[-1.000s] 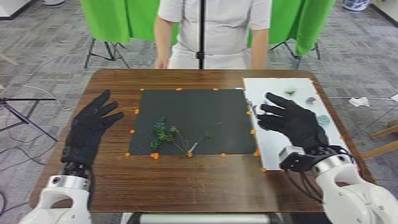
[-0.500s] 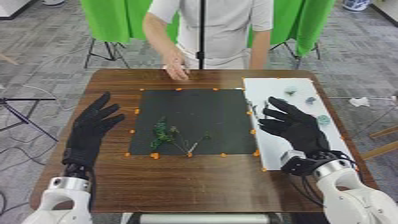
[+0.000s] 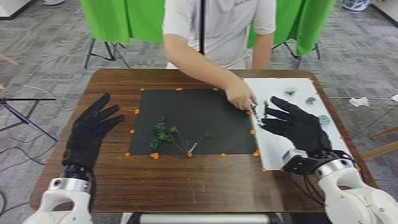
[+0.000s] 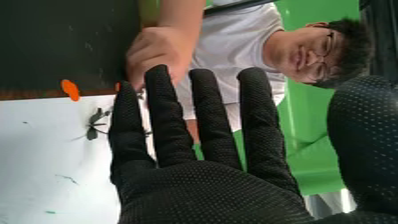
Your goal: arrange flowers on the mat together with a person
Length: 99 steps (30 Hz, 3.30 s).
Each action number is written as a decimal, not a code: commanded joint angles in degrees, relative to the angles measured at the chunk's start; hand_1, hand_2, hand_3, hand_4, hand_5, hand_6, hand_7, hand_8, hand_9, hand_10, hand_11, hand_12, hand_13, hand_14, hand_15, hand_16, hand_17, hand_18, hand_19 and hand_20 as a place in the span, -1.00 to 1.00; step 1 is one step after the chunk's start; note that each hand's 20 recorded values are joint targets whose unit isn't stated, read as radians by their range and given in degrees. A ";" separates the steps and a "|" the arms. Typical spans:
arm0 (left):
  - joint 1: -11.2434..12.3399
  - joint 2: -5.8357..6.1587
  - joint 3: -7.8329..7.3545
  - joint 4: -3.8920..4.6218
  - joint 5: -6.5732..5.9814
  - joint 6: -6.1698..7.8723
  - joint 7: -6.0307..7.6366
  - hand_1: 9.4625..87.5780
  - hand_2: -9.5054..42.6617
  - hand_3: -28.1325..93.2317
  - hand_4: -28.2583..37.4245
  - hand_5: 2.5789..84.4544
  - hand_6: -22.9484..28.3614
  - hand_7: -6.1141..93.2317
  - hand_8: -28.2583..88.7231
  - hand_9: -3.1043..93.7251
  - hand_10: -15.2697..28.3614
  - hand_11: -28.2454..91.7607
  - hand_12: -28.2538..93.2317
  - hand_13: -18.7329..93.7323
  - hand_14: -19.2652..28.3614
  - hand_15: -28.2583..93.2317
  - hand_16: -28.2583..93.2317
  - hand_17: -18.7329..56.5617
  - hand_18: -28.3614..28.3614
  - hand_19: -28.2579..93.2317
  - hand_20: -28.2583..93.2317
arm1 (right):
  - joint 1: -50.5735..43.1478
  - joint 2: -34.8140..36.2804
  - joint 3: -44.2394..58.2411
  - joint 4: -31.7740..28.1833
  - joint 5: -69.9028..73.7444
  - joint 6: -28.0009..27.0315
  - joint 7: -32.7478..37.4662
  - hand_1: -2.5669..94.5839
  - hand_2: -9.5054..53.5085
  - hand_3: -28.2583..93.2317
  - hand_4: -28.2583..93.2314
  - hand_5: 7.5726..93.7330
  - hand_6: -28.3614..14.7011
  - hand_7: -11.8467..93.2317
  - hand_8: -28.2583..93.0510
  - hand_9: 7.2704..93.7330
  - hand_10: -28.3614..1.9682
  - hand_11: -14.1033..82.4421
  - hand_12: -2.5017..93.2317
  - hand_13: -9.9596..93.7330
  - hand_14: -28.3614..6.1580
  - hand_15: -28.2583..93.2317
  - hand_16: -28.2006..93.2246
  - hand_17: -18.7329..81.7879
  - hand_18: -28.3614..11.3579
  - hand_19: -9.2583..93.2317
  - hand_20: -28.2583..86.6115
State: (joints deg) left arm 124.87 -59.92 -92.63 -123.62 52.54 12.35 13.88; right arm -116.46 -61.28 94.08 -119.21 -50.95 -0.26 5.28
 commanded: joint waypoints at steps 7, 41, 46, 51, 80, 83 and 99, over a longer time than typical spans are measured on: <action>0.19 -0.53 0.03 0.58 -0.19 -0.48 -0.34 -0.71 -0.46 0.75 -1.00 -0.25 0.01 -0.67 -0.67 -0.26 0.42 -0.22 -0.37 -0.22 0.81 0.12 -0.61 -0.76 0.90 0.19 -0.32 | -0.11 0.38 0.21 0.00 -0.27 0.38 -1.48 -0.57 -0.56 0.77 -1.00 -0.20 0.50 -0.49 -0.74 -0.14 0.04 -0.59 -0.65 -0.15 -0.40 -0.19 -0.23 -0.54 -0.71 0.08 -0.17; 0.21 0.37 0.22 0.45 -0.91 0.20 0.04 -0.70 -0.47 0.76 -1.00 -0.24 0.03 -0.65 -0.67 -0.25 0.44 -0.20 -0.37 -0.22 0.82 0.13 -0.61 -0.76 0.89 0.19 -0.32 | 0.52 -0.26 -0.23 -0.01 -0.74 0.27 -1.25 -0.56 -0.57 0.78 -1.00 -0.18 0.49 -0.49 -0.74 -0.13 0.03 -0.58 -0.65 -0.12 -0.40 -0.16 -0.23 -0.54 -0.70 0.09 -0.16; 0.17 0.63 0.40 0.47 -1.04 0.33 0.16 -0.69 -0.47 0.76 -1.00 -0.24 0.04 -0.65 -0.67 -0.25 0.44 -0.20 -0.37 -0.22 0.82 0.13 -0.61 -0.76 0.90 0.19 -0.32 | 0.95 -0.14 0.03 -0.08 -1.22 0.60 -1.08 -0.55 -0.58 0.78 -1.00 -0.18 0.48 -0.49 -0.74 -0.12 0.03 -0.58 -0.65 -0.10 -0.40 -0.15 -0.23 -0.54 -0.70 0.10 -0.16; 0.32 0.45 0.46 0.41 -0.99 0.30 0.06 -0.69 -0.47 0.76 -1.00 -0.24 0.04 -0.65 -0.67 -0.25 0.44 -0.20 -0.37 -0.22 0.82 0.13 -0.61 -0.76 0.90 0.19 -0.32 | 1.12 0.10 0.15 -0.42 -2.35 1.99 -0.62 -0.55 -0.59 0.78 -1.00 -0.18 0.48 -0.48 -0.74 -0.11 0.02 -0.57 -0.65 -0.09 -0.41 -0.13 -0.23 -0.53 -0.71 0.11 -0.15; 0.84 1.06 0.05 -0.48 -0.98 1.07 1.06 -0.68 -0.46 0.76 -1.00 -0.24 0.05 -0.65 -0.67 -0.25 0.44 -0.19 -0.37 -0.22 0.82 0.13 -0.62 -0.76 0.90 0.19 -0.32 | 20.19 16.03 -14.20 6.20 -48.48 8.80 27.32 -0.27 -0.92 0.76 -0.93 0.02 0.35 -0.41 -0.75 0.25 -0.15 0.25 -0.55 0.33 -0.13 0.60 -0.32 -0.14 -0.73 0.68 -0.02; 0.79 1.11 -0.03 -0.54 -1.05 1.19 1.23 -0.68 -0.46 0.76 -1.00 -0.24 0.05 -0.65 -0.67 -0.25 0.44 -0.19 -0.37 -0.22 0.82 0.14 -0.62 -0.76 0.90 0.19 -0.33 | 23.82 17.36 -19.19 8.98 -53.64 8.08 28.46 -0.24 -0.94 0.75 -0.93 0.02 0.36 -0.41 -0.75 0.26 -0.15 0.25 -0.55 0.35 -0.11 0.59 -0.32 -0.14 -0.73 0.69 -0.03; -0.88 2.03 1.31 -0.08 -1.68 2.27 2.86 -0.67 -0.46 0.76 -1.00 -0.24 0.05 -0.64 -0.67 -0.25 0.44 -0.19 -0.37 -0.22 0.82 0.14 -0.62 -0.76 0.90 0.20 -0.33 | 33.15 18.53 -31.91 18.05 -64.26 4.46 34.27 -0.19 -1.00 0.73 -0.93 0.06 0.39 -0.37 -0.75 0.29 -0.09 0.23 -0.56 0.40 -0.07 0.56 -0.30 -0.14 -0.74 0.69 -0.06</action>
State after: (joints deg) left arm 123.69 -58.35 -91.94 -123.93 51.58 13.27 15.58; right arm -84.65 -43.30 63.95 -102.62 -112.20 5.29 38.53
